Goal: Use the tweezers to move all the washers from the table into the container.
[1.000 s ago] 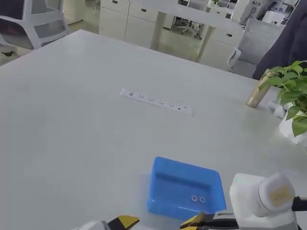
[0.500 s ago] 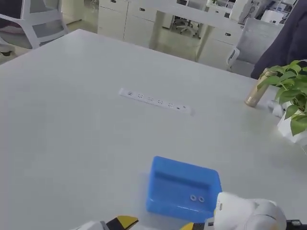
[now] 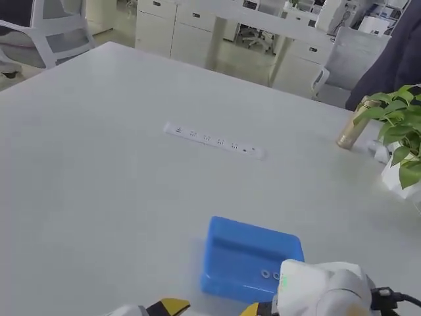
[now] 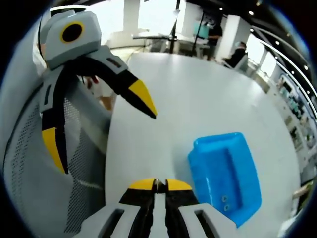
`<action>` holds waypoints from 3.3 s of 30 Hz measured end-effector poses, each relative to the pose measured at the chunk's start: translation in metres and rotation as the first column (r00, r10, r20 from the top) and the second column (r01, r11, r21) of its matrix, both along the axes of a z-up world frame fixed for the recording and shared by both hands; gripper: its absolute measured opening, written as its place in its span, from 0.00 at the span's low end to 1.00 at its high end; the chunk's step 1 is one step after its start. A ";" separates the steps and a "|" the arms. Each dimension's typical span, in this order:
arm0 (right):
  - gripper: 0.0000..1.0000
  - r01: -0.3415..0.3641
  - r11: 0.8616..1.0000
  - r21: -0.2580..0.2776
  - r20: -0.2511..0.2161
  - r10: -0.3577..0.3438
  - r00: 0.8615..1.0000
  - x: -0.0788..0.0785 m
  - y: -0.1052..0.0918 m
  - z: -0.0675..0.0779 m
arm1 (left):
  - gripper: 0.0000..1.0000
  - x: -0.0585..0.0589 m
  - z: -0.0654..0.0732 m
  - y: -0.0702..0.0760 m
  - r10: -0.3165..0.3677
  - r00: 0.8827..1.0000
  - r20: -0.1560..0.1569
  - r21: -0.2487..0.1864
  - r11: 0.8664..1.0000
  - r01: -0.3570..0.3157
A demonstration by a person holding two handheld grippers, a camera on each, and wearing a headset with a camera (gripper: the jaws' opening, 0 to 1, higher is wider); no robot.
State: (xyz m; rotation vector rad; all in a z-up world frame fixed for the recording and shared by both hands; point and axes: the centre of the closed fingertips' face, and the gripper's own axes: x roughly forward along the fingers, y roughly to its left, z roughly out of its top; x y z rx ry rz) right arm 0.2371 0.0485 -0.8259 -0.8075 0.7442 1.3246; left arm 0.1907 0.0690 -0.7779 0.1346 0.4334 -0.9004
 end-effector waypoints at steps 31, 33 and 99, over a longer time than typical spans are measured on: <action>0.03 0.284 0.951 0.119 -0.243 -0.250 0.937 0.013 -0.010 0.008 | 0.73 -0.001 -0.002 0.000 -0.005 1.000 -0.008 0.000 1.000 0.005; 0.03 0.283 0.952 0.118 -0.240 -0.249 0.938 0.013 -0.010 0.007 | 0.73 -0.001 -0.002 0.000 -0.006 1.000 -0.008 0.001 1.000 0.006; 0.02 0.477 0.859 0.185 -0.177 -0.448 0.876 0.123 -0.025 0.029 | 0.70 -0.003 -0.001 -0.002 -0.014 1.000 -0.014 -0.012 1.000 0.014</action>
